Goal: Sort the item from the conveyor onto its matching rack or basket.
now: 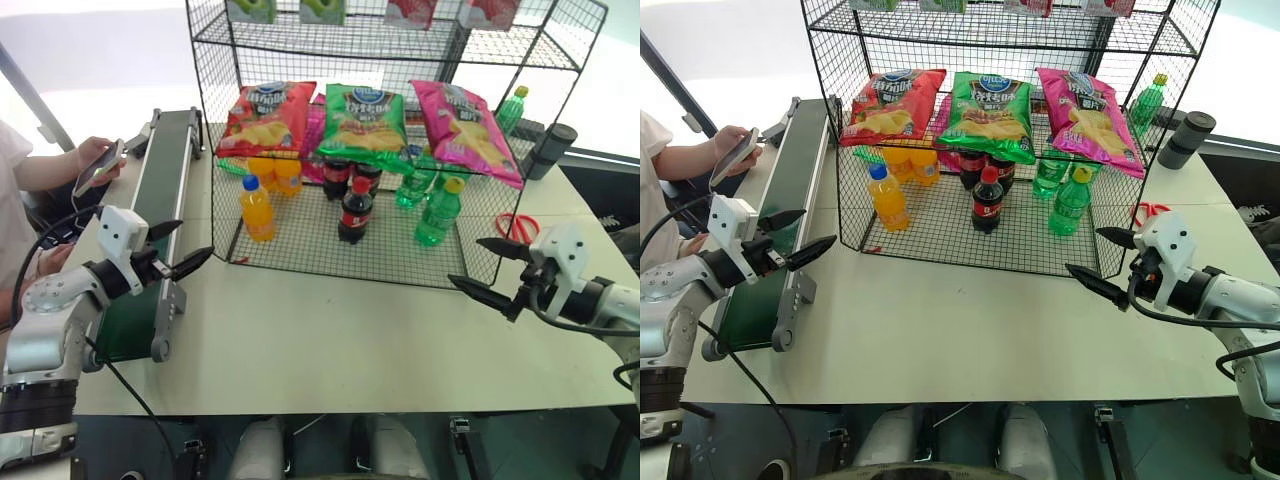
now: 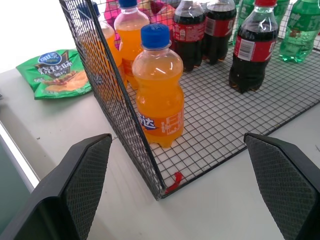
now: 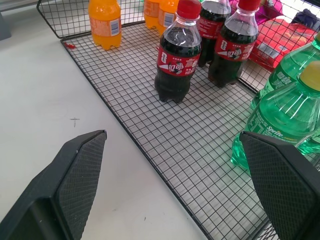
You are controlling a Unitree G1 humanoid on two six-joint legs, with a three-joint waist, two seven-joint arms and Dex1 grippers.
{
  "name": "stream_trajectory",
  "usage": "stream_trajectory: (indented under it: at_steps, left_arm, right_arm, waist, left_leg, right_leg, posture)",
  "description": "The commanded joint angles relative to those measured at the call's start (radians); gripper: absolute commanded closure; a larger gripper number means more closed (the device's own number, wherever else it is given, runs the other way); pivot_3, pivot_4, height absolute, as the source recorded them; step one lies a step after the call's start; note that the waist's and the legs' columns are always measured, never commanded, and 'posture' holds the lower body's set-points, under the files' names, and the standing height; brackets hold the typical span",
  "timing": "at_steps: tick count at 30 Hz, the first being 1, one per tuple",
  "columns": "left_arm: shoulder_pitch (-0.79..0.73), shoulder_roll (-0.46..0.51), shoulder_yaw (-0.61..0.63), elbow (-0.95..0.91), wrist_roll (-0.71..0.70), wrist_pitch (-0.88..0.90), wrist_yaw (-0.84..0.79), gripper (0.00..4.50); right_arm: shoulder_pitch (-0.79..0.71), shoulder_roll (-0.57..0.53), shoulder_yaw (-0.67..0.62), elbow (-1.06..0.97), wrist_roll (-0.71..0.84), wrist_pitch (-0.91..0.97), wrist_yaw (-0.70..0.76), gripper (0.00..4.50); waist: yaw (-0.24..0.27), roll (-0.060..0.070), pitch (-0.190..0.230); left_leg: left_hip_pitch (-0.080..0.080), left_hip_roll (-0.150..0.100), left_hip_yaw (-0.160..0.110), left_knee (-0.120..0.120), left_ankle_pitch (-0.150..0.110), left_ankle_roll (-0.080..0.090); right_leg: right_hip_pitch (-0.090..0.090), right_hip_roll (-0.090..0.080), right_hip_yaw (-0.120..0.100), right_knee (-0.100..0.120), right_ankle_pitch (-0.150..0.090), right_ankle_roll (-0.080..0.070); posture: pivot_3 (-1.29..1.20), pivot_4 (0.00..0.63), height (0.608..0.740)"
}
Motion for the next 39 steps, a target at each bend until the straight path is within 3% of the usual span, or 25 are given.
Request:
stream_trajectory:
  at_steps: [1, 12, 19, 39]
  left_arm:
    - [-0.006, 0.014, 0.011, -0.003, 0.02, -0.07, -0.007, 0.0]
    - [-0.035, 0.048, 0.023, 0.06, -0.005, -0.088, -0.082, 0.0]
    - [-0.034, 0.048, 0.025, 0.098, 0.059, -0.211, -0.061, 0.0]
    - [-0.068, 0.06, 0.0, 0.131, 0.053, -0.243, -0.098, 0.0]
  right_arm:
    - [-0.013, -0.005, -0.014, -0.023, 0.001, -0.013, -0.002, 0.07]
    - [-0.005, -0.015, -0.019, 0.018, -0.039, -0.082, 0.037, 0.07]
    - [-0.005, -0.013, -0.009, 0.035, -0.059, -0.118, 0.05, 0.07]
    - [-0.004, -0.008, -0.035, 0.088, -0.049, -0.173, 0.111, 0.07]
  waist:
    - [0.0, 0.0, 0.0]
    - [0.0, 0.0, 0.0]
    - [0.0, 0.0, 0.0]
    - [0.0, 0.0, 0.0]
  left_leg:
    - [0.0, 0.0, 0.0, 0.0, 0.0, 0.0]
    - [0.0, 0.0, 0.0, 0.0, 0.0, 0.0]
    - [0.0, 0.0, 0.0, 0.0, 0.0, 0.0]
    - [0.0, 0.0, 0.0, 0.0, 0.0, 0.0]
  right_leg:
    - [0.0, 0.0, 0.0, 0.0, 0.0, 0.0]
    - [0.0, 0.0, 0.0, 0.0, 0.0, 0.0]
    - [0.0, 0.0, 0.0, 0.0, 0.0, 0.0]
    - [0.0, 0.0, 0.0, 0.0, 0.0, 0.0]
  posture:
    - [0.0, 0.15, 0.74]
    - [0.0, 0.15, 0.74]
    - [0.0, 0.15, 0.74]
    - [0.0, 0.15, 0.74]
